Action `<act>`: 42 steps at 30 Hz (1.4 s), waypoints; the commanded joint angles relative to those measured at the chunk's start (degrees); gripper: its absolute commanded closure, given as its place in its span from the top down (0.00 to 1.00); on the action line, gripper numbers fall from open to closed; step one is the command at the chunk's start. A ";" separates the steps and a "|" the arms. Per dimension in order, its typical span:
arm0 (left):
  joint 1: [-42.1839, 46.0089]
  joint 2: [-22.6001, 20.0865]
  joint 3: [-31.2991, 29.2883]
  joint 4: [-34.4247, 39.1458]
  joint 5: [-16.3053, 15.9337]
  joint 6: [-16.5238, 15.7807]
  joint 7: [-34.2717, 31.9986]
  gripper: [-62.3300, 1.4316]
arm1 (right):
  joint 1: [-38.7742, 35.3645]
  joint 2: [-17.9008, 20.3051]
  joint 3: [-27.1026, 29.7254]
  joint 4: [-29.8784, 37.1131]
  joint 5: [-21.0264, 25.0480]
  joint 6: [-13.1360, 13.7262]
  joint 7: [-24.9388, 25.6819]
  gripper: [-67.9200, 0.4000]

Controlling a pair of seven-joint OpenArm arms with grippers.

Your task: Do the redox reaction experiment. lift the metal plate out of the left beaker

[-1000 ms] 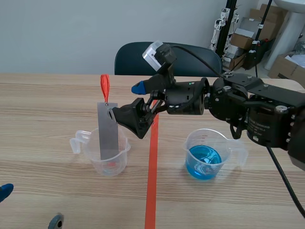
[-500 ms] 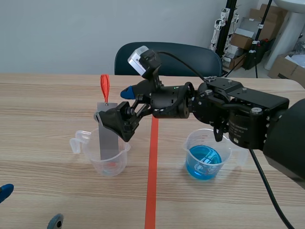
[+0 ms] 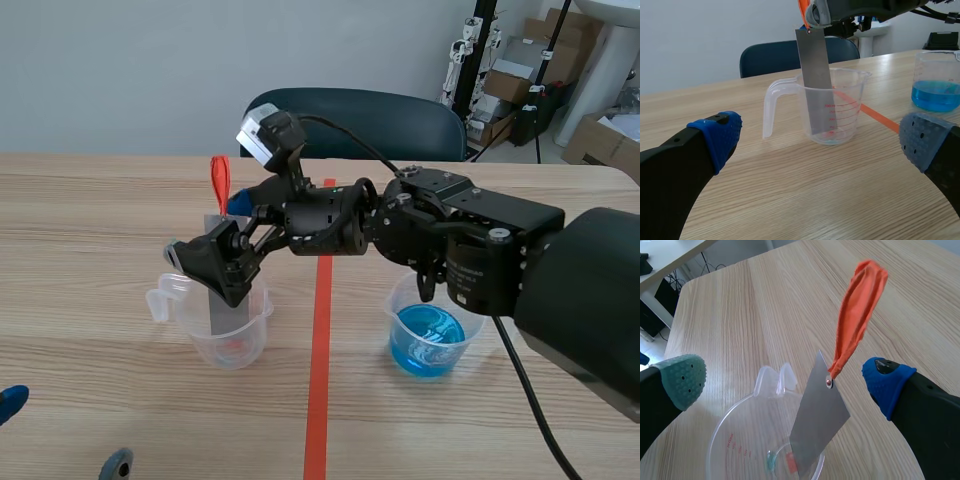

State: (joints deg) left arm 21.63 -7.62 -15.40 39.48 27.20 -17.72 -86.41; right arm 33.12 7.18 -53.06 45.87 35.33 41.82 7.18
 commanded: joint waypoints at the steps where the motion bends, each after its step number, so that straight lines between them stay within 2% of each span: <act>1: 0.59 0.13 -0.04 0.17 -0.33 0.00 -2.62 1.00 | 1.53 -0.61 0.04 -0.66 0.63 0.90 0.70 1.00; 13: 0.59 0.13 -0.07 0.17 -0.35 0.00 -2.62 1.00 | 2.27 -1.97 0.04 -2.60 -0.26 0.90 0.81 1.00; 19: 0.57 0.13 -0.07 0.17 -0.35 0.00 -2.62 1.00 | 2.27 -1.97 0.04 -2.60 -0.24 0.90 0.70 0.62; 29: 0.57 0.13 -0.07 0.17 -0.35 0.02 -2.62 1.00 | 2.27 -1.97 0.04 -2.60 -0.22 0.90 0.85 0.18; 36: 0.57 0.13 -0.07 0.17 -0.35 0.02 -2.62 1.00 | 2.27 -1.97 0.04 -2.60 -0.22 0.90 0.85 0.05; 42: 0.57 0.13 -0.07 0.17 -0.35 0.02 -2.62 1.00 | 2.25 -1.97 0.04 -2.60 -0.22 0.90 0.85 0.03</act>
State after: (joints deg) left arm 21.63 -7.62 -15.40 39.48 27.20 -17.67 -86.41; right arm 33.76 5.85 -53.06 42.37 34.68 41.82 7.20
